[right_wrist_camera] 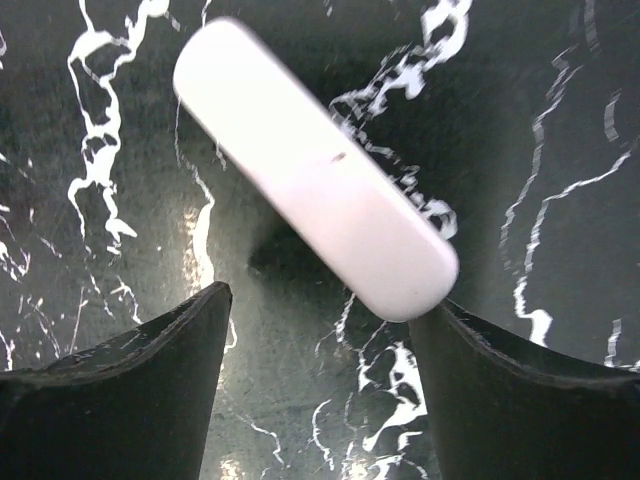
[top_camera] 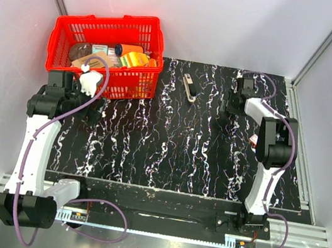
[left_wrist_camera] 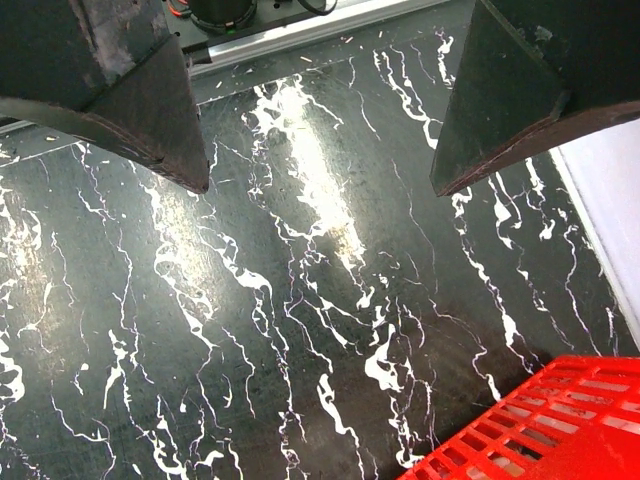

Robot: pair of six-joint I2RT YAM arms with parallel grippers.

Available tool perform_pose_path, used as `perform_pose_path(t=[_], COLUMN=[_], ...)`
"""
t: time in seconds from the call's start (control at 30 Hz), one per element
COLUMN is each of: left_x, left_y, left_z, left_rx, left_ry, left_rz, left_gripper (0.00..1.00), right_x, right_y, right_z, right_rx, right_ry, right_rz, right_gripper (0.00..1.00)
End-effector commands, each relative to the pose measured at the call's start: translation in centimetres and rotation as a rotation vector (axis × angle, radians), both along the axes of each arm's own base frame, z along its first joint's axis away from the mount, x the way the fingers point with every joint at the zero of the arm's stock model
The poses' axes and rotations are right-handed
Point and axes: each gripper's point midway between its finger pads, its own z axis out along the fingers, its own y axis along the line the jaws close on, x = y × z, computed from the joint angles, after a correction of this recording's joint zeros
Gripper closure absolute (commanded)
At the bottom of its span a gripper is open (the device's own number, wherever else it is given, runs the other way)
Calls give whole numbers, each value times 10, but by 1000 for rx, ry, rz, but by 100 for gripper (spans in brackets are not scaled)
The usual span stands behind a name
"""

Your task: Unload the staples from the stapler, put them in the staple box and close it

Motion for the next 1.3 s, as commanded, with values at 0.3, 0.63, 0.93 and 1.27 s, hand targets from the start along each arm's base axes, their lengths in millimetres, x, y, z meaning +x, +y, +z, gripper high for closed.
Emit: perform_pose_path(t=[0.3, 0.63, 0.93, 1.27], left_x=[7, 8, 9, 11], left_y=[1, -5, -13, -14], left_z=[-5, -6, -3, 1], left_rx=[-26, -53, -94, -103], left_ry=[-22, -16, -18, -23], left_rz=[47, 31, 7, 6], left_gripper=[1, 1, 1, 1], right_x=[-15, -26, 14, 22], right_y=[36, 9, 6, -11], right_z=[31, 93, 61, 47], right_rx=[17, -75, -135, -102], right_ry=[-34, -197, -117, -100], right_rz=[55, 20, 38, 17], right_gripper=[19, 7, 6, 9])
